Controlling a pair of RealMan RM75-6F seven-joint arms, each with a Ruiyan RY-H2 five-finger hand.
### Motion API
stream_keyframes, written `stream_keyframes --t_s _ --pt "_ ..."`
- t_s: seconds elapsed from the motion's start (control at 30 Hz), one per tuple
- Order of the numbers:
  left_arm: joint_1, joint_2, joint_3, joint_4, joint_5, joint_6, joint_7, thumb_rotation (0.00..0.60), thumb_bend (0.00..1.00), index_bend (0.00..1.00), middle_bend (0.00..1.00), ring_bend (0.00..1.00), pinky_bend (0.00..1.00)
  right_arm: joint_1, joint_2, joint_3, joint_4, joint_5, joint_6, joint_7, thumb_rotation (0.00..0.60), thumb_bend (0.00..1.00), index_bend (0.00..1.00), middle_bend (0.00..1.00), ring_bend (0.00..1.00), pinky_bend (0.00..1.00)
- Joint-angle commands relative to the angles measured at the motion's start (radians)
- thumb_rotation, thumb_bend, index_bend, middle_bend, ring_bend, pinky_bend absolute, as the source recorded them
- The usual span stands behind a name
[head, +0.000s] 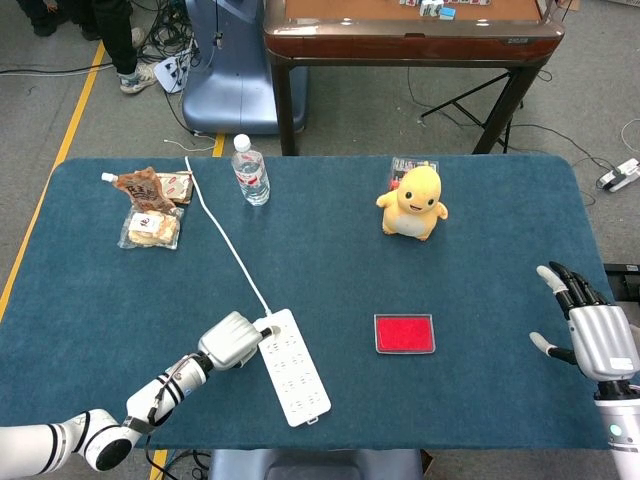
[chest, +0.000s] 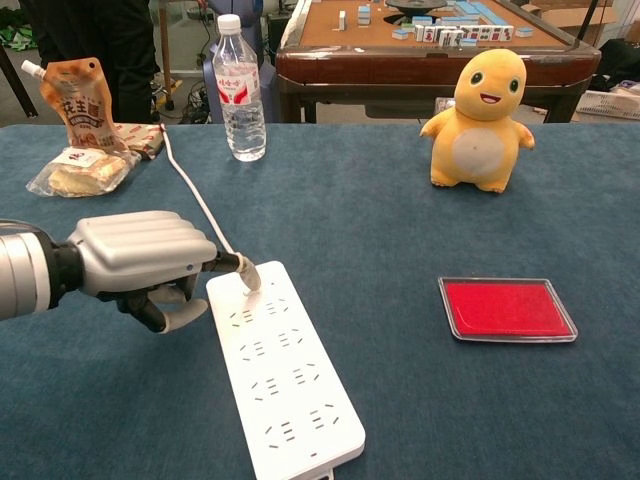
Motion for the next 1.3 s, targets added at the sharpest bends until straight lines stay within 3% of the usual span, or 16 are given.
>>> stream_keyframes --t_s 0.03,0.8,1.1,1.3 --pt "-0.001 0.001 0.002 0.003 -0.002 -0.001 -0.002 0.6 0.59 0.26 1.0 1.0 1.0 0.001 -0.001 0.0 0.001 0.002 -0.002 0.001 0.6 0.01 0.13 0.12 0.14 0.36" --pt "-0.006 -0.003 0.021 -0.003 -0.036 -0.004 0.042 0.6 0.59 0.27 1.0 1.0 1.0 0.002 -0.006 -0.002 0.01 0.0 -0.001 0.01 0.6 0.01 0.13 0.12 0.14 0.36" --pt "0.048 0.096 0.012 -0.119 0.047 0.132 -0.037 0.6 0.58 0.21 0.97 0.99 1.0 0.001 -0.003 -0.002 0.011 -0.001 0.003 0.016 0.6 0.01 0.13 0.12 0.14 0.36" --pt "0.146 0.193 0.018 -0.227 0.054 0.289 -0.052 0.6 0.58 0.19 0.83 0.82 1.0 0.004 -0.005 -0.003 0.021 -0.005 -0.001 0.028 0.6 0.01 0.13 0.12 0.14 0.36"
